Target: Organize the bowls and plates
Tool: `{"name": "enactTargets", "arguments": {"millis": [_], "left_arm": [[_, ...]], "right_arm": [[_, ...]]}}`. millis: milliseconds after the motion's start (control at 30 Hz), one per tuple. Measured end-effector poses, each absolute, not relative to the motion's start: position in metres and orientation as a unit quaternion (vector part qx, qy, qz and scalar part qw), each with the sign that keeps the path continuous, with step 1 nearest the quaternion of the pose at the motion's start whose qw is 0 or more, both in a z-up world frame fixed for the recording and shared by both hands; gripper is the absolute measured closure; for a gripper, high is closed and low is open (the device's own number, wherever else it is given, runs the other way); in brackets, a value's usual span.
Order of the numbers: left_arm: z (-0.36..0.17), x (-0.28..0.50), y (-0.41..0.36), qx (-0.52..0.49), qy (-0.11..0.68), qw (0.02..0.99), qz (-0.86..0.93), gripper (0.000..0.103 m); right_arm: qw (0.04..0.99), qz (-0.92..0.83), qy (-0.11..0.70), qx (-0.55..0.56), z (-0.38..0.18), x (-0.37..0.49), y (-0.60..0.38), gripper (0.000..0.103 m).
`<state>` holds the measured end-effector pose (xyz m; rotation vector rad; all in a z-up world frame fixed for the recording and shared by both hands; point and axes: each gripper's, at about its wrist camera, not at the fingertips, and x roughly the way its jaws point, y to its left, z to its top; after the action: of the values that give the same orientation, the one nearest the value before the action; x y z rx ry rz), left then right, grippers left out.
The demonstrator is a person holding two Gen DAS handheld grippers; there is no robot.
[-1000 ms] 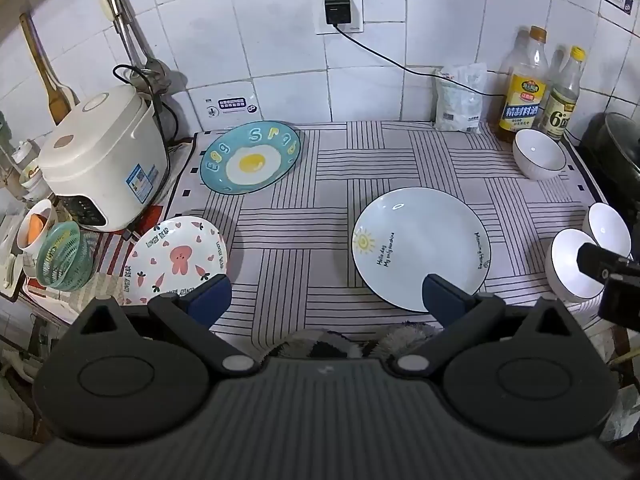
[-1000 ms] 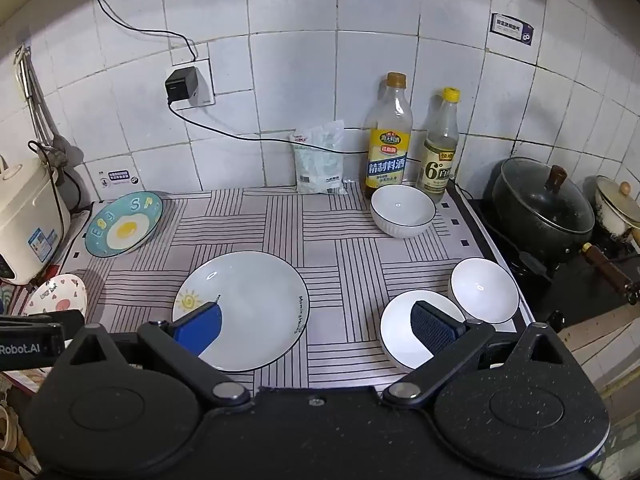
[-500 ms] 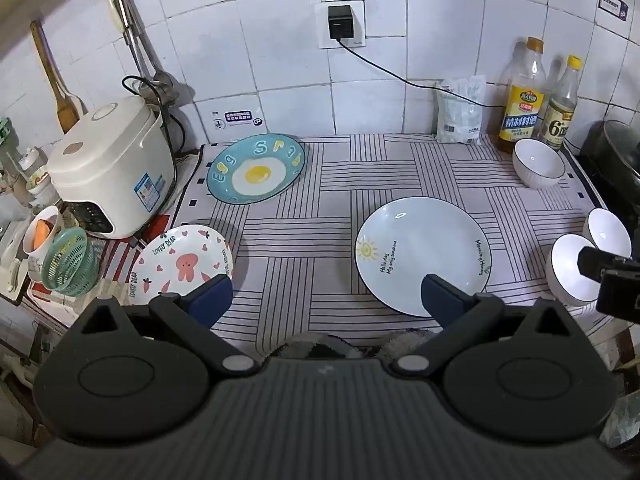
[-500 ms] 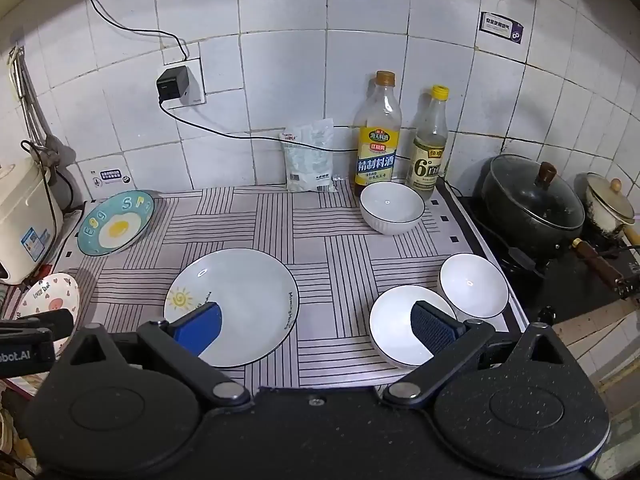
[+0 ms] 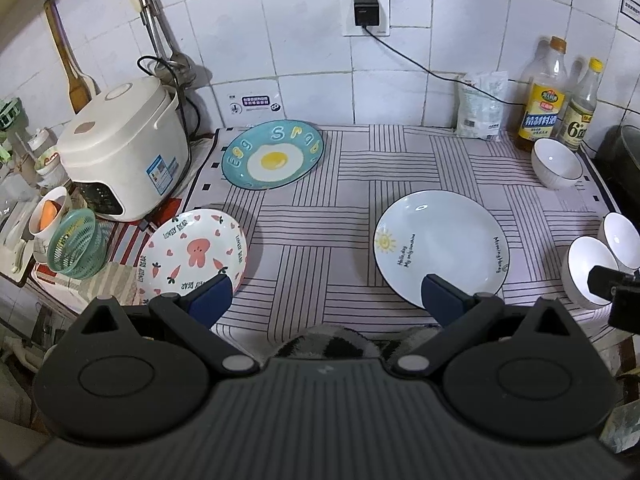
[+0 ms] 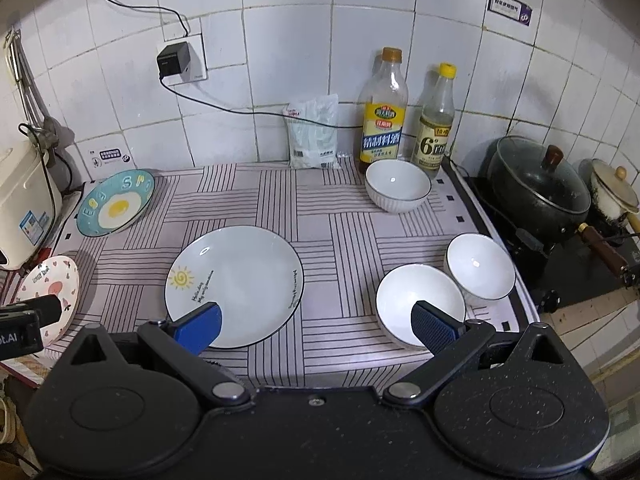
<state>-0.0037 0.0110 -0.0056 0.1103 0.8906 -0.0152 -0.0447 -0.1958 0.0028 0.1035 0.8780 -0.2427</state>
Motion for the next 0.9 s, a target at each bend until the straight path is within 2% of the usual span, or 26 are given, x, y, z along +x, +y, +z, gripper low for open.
{"name": "enactTargets", "arguments": {"millis": [900], "left_arm": [[-0.016, -0.008, 0.016, 0.055, 0.453, 0.889, -0.028, 0.0]], "right_arm": [[0.89, -0.096, 0.441, 0.059, -0.003, -0.039, -0.191, 0.001]]}}
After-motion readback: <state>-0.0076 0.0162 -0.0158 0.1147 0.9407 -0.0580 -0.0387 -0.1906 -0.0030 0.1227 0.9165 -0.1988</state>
